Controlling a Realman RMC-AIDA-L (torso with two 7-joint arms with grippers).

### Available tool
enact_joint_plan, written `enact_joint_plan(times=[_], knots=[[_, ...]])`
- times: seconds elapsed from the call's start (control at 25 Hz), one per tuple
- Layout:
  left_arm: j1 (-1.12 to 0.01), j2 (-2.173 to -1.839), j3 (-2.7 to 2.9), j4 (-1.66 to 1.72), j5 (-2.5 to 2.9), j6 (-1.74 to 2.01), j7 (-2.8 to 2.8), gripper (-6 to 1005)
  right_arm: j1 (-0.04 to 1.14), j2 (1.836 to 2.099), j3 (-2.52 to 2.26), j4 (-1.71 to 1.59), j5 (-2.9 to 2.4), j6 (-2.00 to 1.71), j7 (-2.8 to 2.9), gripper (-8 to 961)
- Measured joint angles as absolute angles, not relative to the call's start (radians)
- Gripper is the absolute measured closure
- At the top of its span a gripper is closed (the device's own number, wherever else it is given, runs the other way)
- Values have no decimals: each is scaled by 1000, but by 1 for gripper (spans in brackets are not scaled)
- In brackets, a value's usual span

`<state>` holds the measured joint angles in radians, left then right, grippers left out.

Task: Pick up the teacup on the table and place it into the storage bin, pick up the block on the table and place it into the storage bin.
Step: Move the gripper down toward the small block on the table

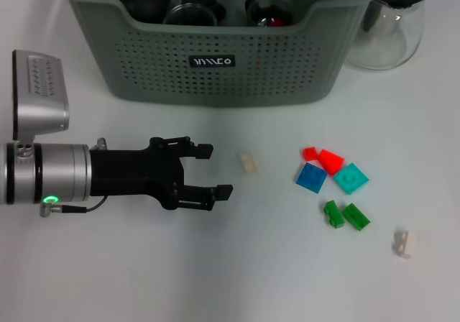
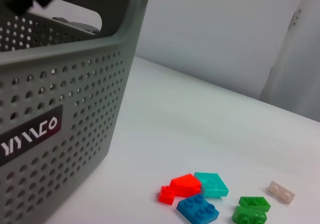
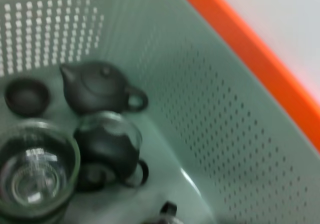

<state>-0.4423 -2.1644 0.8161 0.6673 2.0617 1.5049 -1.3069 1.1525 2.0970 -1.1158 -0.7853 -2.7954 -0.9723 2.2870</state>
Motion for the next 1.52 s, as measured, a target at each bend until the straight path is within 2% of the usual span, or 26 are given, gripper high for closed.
enact_joint_plan(times=[0.4, 0.88, 1.16, 1.52], knots=[[-436, -2164, 815, 678, 2062, 1506, -1307, 138, 989, 2064, -1104, -1226, -2374, -1244, 2272, 29], [-435, -2164, 815, 681, 2071, 1507, -1307, 138, 795, 1982, -905, -1336, -1938, -1747, 2113, 30], [-434, -2163, 815, 681, 2072, 1506, -1307, 138, 733, 1978, -913, -1272, -1977, -1921, 2008, 32], [-442, -2159, 817, 691, 2073, 1497, -1307, 138, 727, 1997, -924, -1202, -2304, -1952, 2015, 34]])
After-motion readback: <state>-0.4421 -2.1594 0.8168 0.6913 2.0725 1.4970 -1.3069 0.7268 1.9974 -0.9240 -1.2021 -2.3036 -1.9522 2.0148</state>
